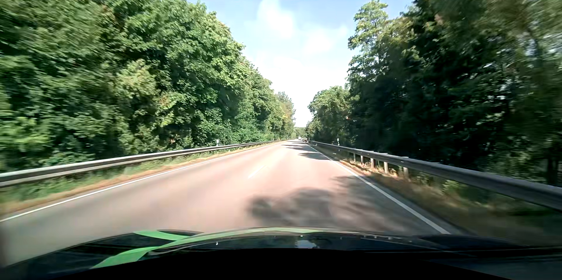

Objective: Follow the waypoints while adhering to traffic rules and regulations

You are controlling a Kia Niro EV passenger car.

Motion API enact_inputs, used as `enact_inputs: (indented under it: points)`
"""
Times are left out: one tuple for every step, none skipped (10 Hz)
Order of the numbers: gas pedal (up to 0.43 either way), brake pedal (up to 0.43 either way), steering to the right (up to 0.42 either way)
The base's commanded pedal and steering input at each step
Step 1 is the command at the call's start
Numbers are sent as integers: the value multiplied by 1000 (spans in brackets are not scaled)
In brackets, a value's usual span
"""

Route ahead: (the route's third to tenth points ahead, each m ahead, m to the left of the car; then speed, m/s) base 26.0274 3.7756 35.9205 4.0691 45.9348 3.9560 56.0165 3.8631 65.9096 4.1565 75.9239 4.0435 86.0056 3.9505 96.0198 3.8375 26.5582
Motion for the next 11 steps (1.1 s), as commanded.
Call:
enact_inputs:
  points:
    - [287, 0, -1]
    - [287, 0, -1]
    - [260, 0, -1]
    - [228, 0, -1]
    - [228, 0, -1]
    - [228, 0, -1]
    - [240, 0, -1]
    - [248, 0, -1]
    - [268, 0, -1]
    - [268, 0, -1]
    - [268, 0, -1]
